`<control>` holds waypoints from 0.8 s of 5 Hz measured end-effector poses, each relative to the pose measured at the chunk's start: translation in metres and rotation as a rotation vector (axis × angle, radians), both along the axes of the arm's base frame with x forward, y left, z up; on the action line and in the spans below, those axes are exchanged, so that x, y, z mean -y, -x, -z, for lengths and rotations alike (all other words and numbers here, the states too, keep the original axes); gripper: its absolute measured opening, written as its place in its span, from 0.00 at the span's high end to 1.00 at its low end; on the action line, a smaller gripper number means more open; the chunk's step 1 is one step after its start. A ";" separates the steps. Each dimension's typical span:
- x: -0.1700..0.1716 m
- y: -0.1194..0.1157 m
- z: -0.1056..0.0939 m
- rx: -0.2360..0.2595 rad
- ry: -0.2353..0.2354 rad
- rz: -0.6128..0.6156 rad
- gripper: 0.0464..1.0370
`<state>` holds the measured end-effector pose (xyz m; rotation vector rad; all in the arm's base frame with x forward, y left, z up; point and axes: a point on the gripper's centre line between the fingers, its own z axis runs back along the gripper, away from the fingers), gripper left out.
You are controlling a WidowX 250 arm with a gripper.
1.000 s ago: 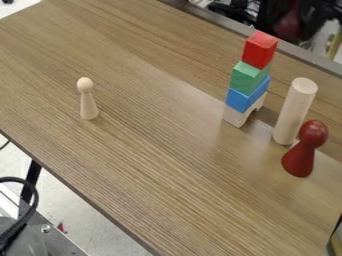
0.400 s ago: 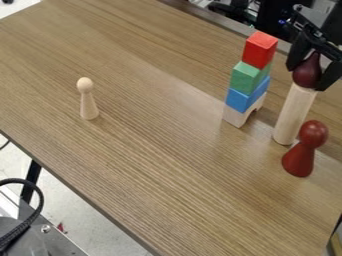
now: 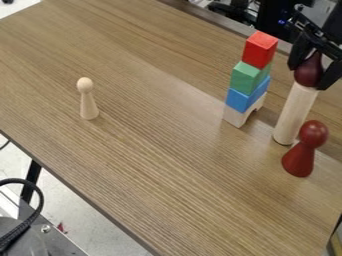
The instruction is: Move the onion into the top of the white cylinder
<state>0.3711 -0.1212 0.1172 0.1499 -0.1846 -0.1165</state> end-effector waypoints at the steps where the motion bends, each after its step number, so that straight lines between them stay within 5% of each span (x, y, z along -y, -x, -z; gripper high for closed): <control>1: 0.001 -0.001 0.000 0.010 0.002 0.000 0.45; 4: -0.001 0.005 0.000 0.015 0.004 -0.001 0.45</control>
